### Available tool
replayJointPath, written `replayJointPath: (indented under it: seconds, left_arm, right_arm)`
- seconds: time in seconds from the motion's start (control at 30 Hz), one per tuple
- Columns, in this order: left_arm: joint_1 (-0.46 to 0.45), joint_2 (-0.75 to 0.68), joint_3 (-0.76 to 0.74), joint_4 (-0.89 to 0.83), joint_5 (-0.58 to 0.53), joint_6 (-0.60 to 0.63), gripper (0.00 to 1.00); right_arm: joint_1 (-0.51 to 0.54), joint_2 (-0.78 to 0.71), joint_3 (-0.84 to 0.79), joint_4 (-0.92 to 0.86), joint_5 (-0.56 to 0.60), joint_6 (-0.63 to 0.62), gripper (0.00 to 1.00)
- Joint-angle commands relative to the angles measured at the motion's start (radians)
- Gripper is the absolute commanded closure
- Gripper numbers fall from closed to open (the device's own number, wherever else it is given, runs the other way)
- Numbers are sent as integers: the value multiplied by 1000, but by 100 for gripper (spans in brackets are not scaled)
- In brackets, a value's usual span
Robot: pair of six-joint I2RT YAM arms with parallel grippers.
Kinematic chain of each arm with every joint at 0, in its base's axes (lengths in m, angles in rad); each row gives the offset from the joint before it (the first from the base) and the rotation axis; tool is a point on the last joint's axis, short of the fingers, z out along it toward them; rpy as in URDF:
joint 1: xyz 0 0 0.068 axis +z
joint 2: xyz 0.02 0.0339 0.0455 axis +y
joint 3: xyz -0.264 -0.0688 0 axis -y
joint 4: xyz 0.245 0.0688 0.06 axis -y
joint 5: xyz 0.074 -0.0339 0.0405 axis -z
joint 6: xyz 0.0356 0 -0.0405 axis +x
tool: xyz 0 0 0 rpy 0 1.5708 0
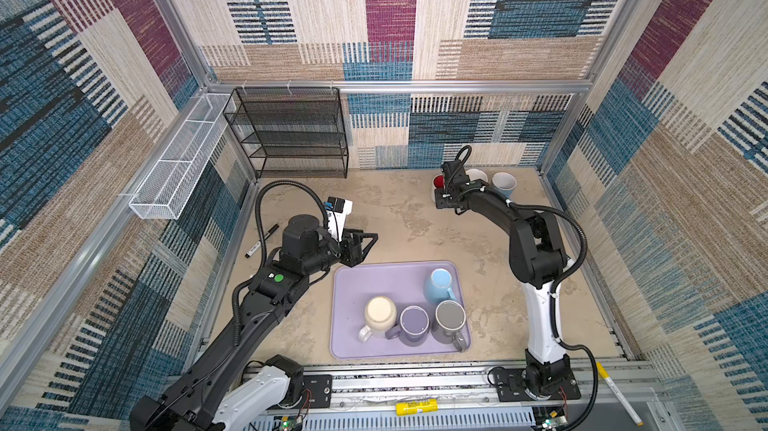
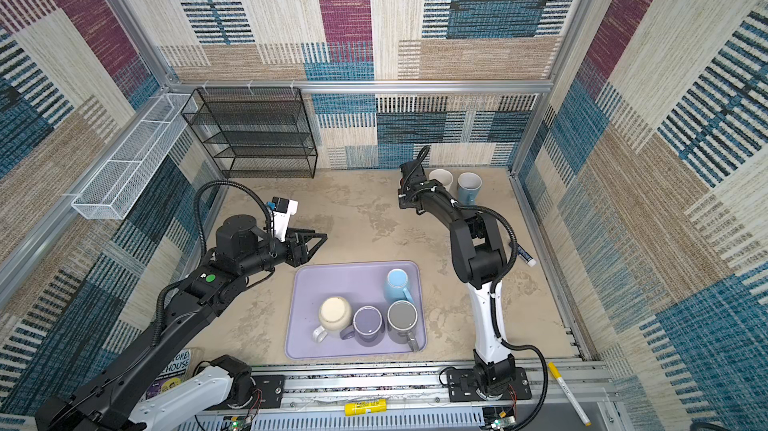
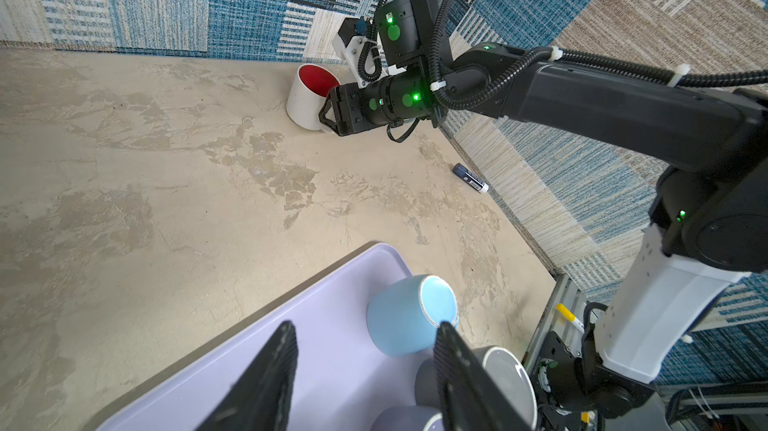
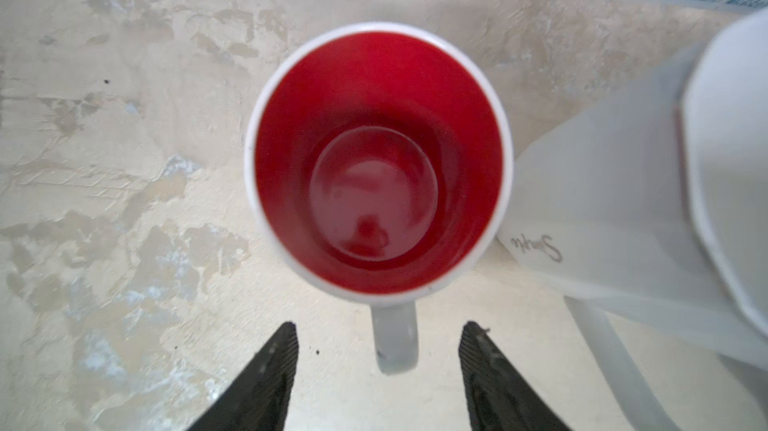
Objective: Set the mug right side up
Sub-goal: 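Open and raise the right gripper while the left gripper moves toward the tray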
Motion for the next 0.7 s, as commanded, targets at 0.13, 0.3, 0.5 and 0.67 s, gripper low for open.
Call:
replayJointPath:
  seconds: [0.13,0.3,0.5,0.67]
  left_arm:
    - [0,0,-4,1,2,32,46]
    - [-11,-19,-25,1,-11,25,46]
    - [-20,-61,-50,-49,-45,14,46]
    - [-32,-94,-64,-125,-75,-38,47]
  right_arm:
    - [2,-136,-111,145,-141,-30,35]
    - [2,-266,-253,271,-234,-39,35]
    - [1,-404,-403,416,-399,-3,34]
    - [1,-480,-474,465,-474,29,31]
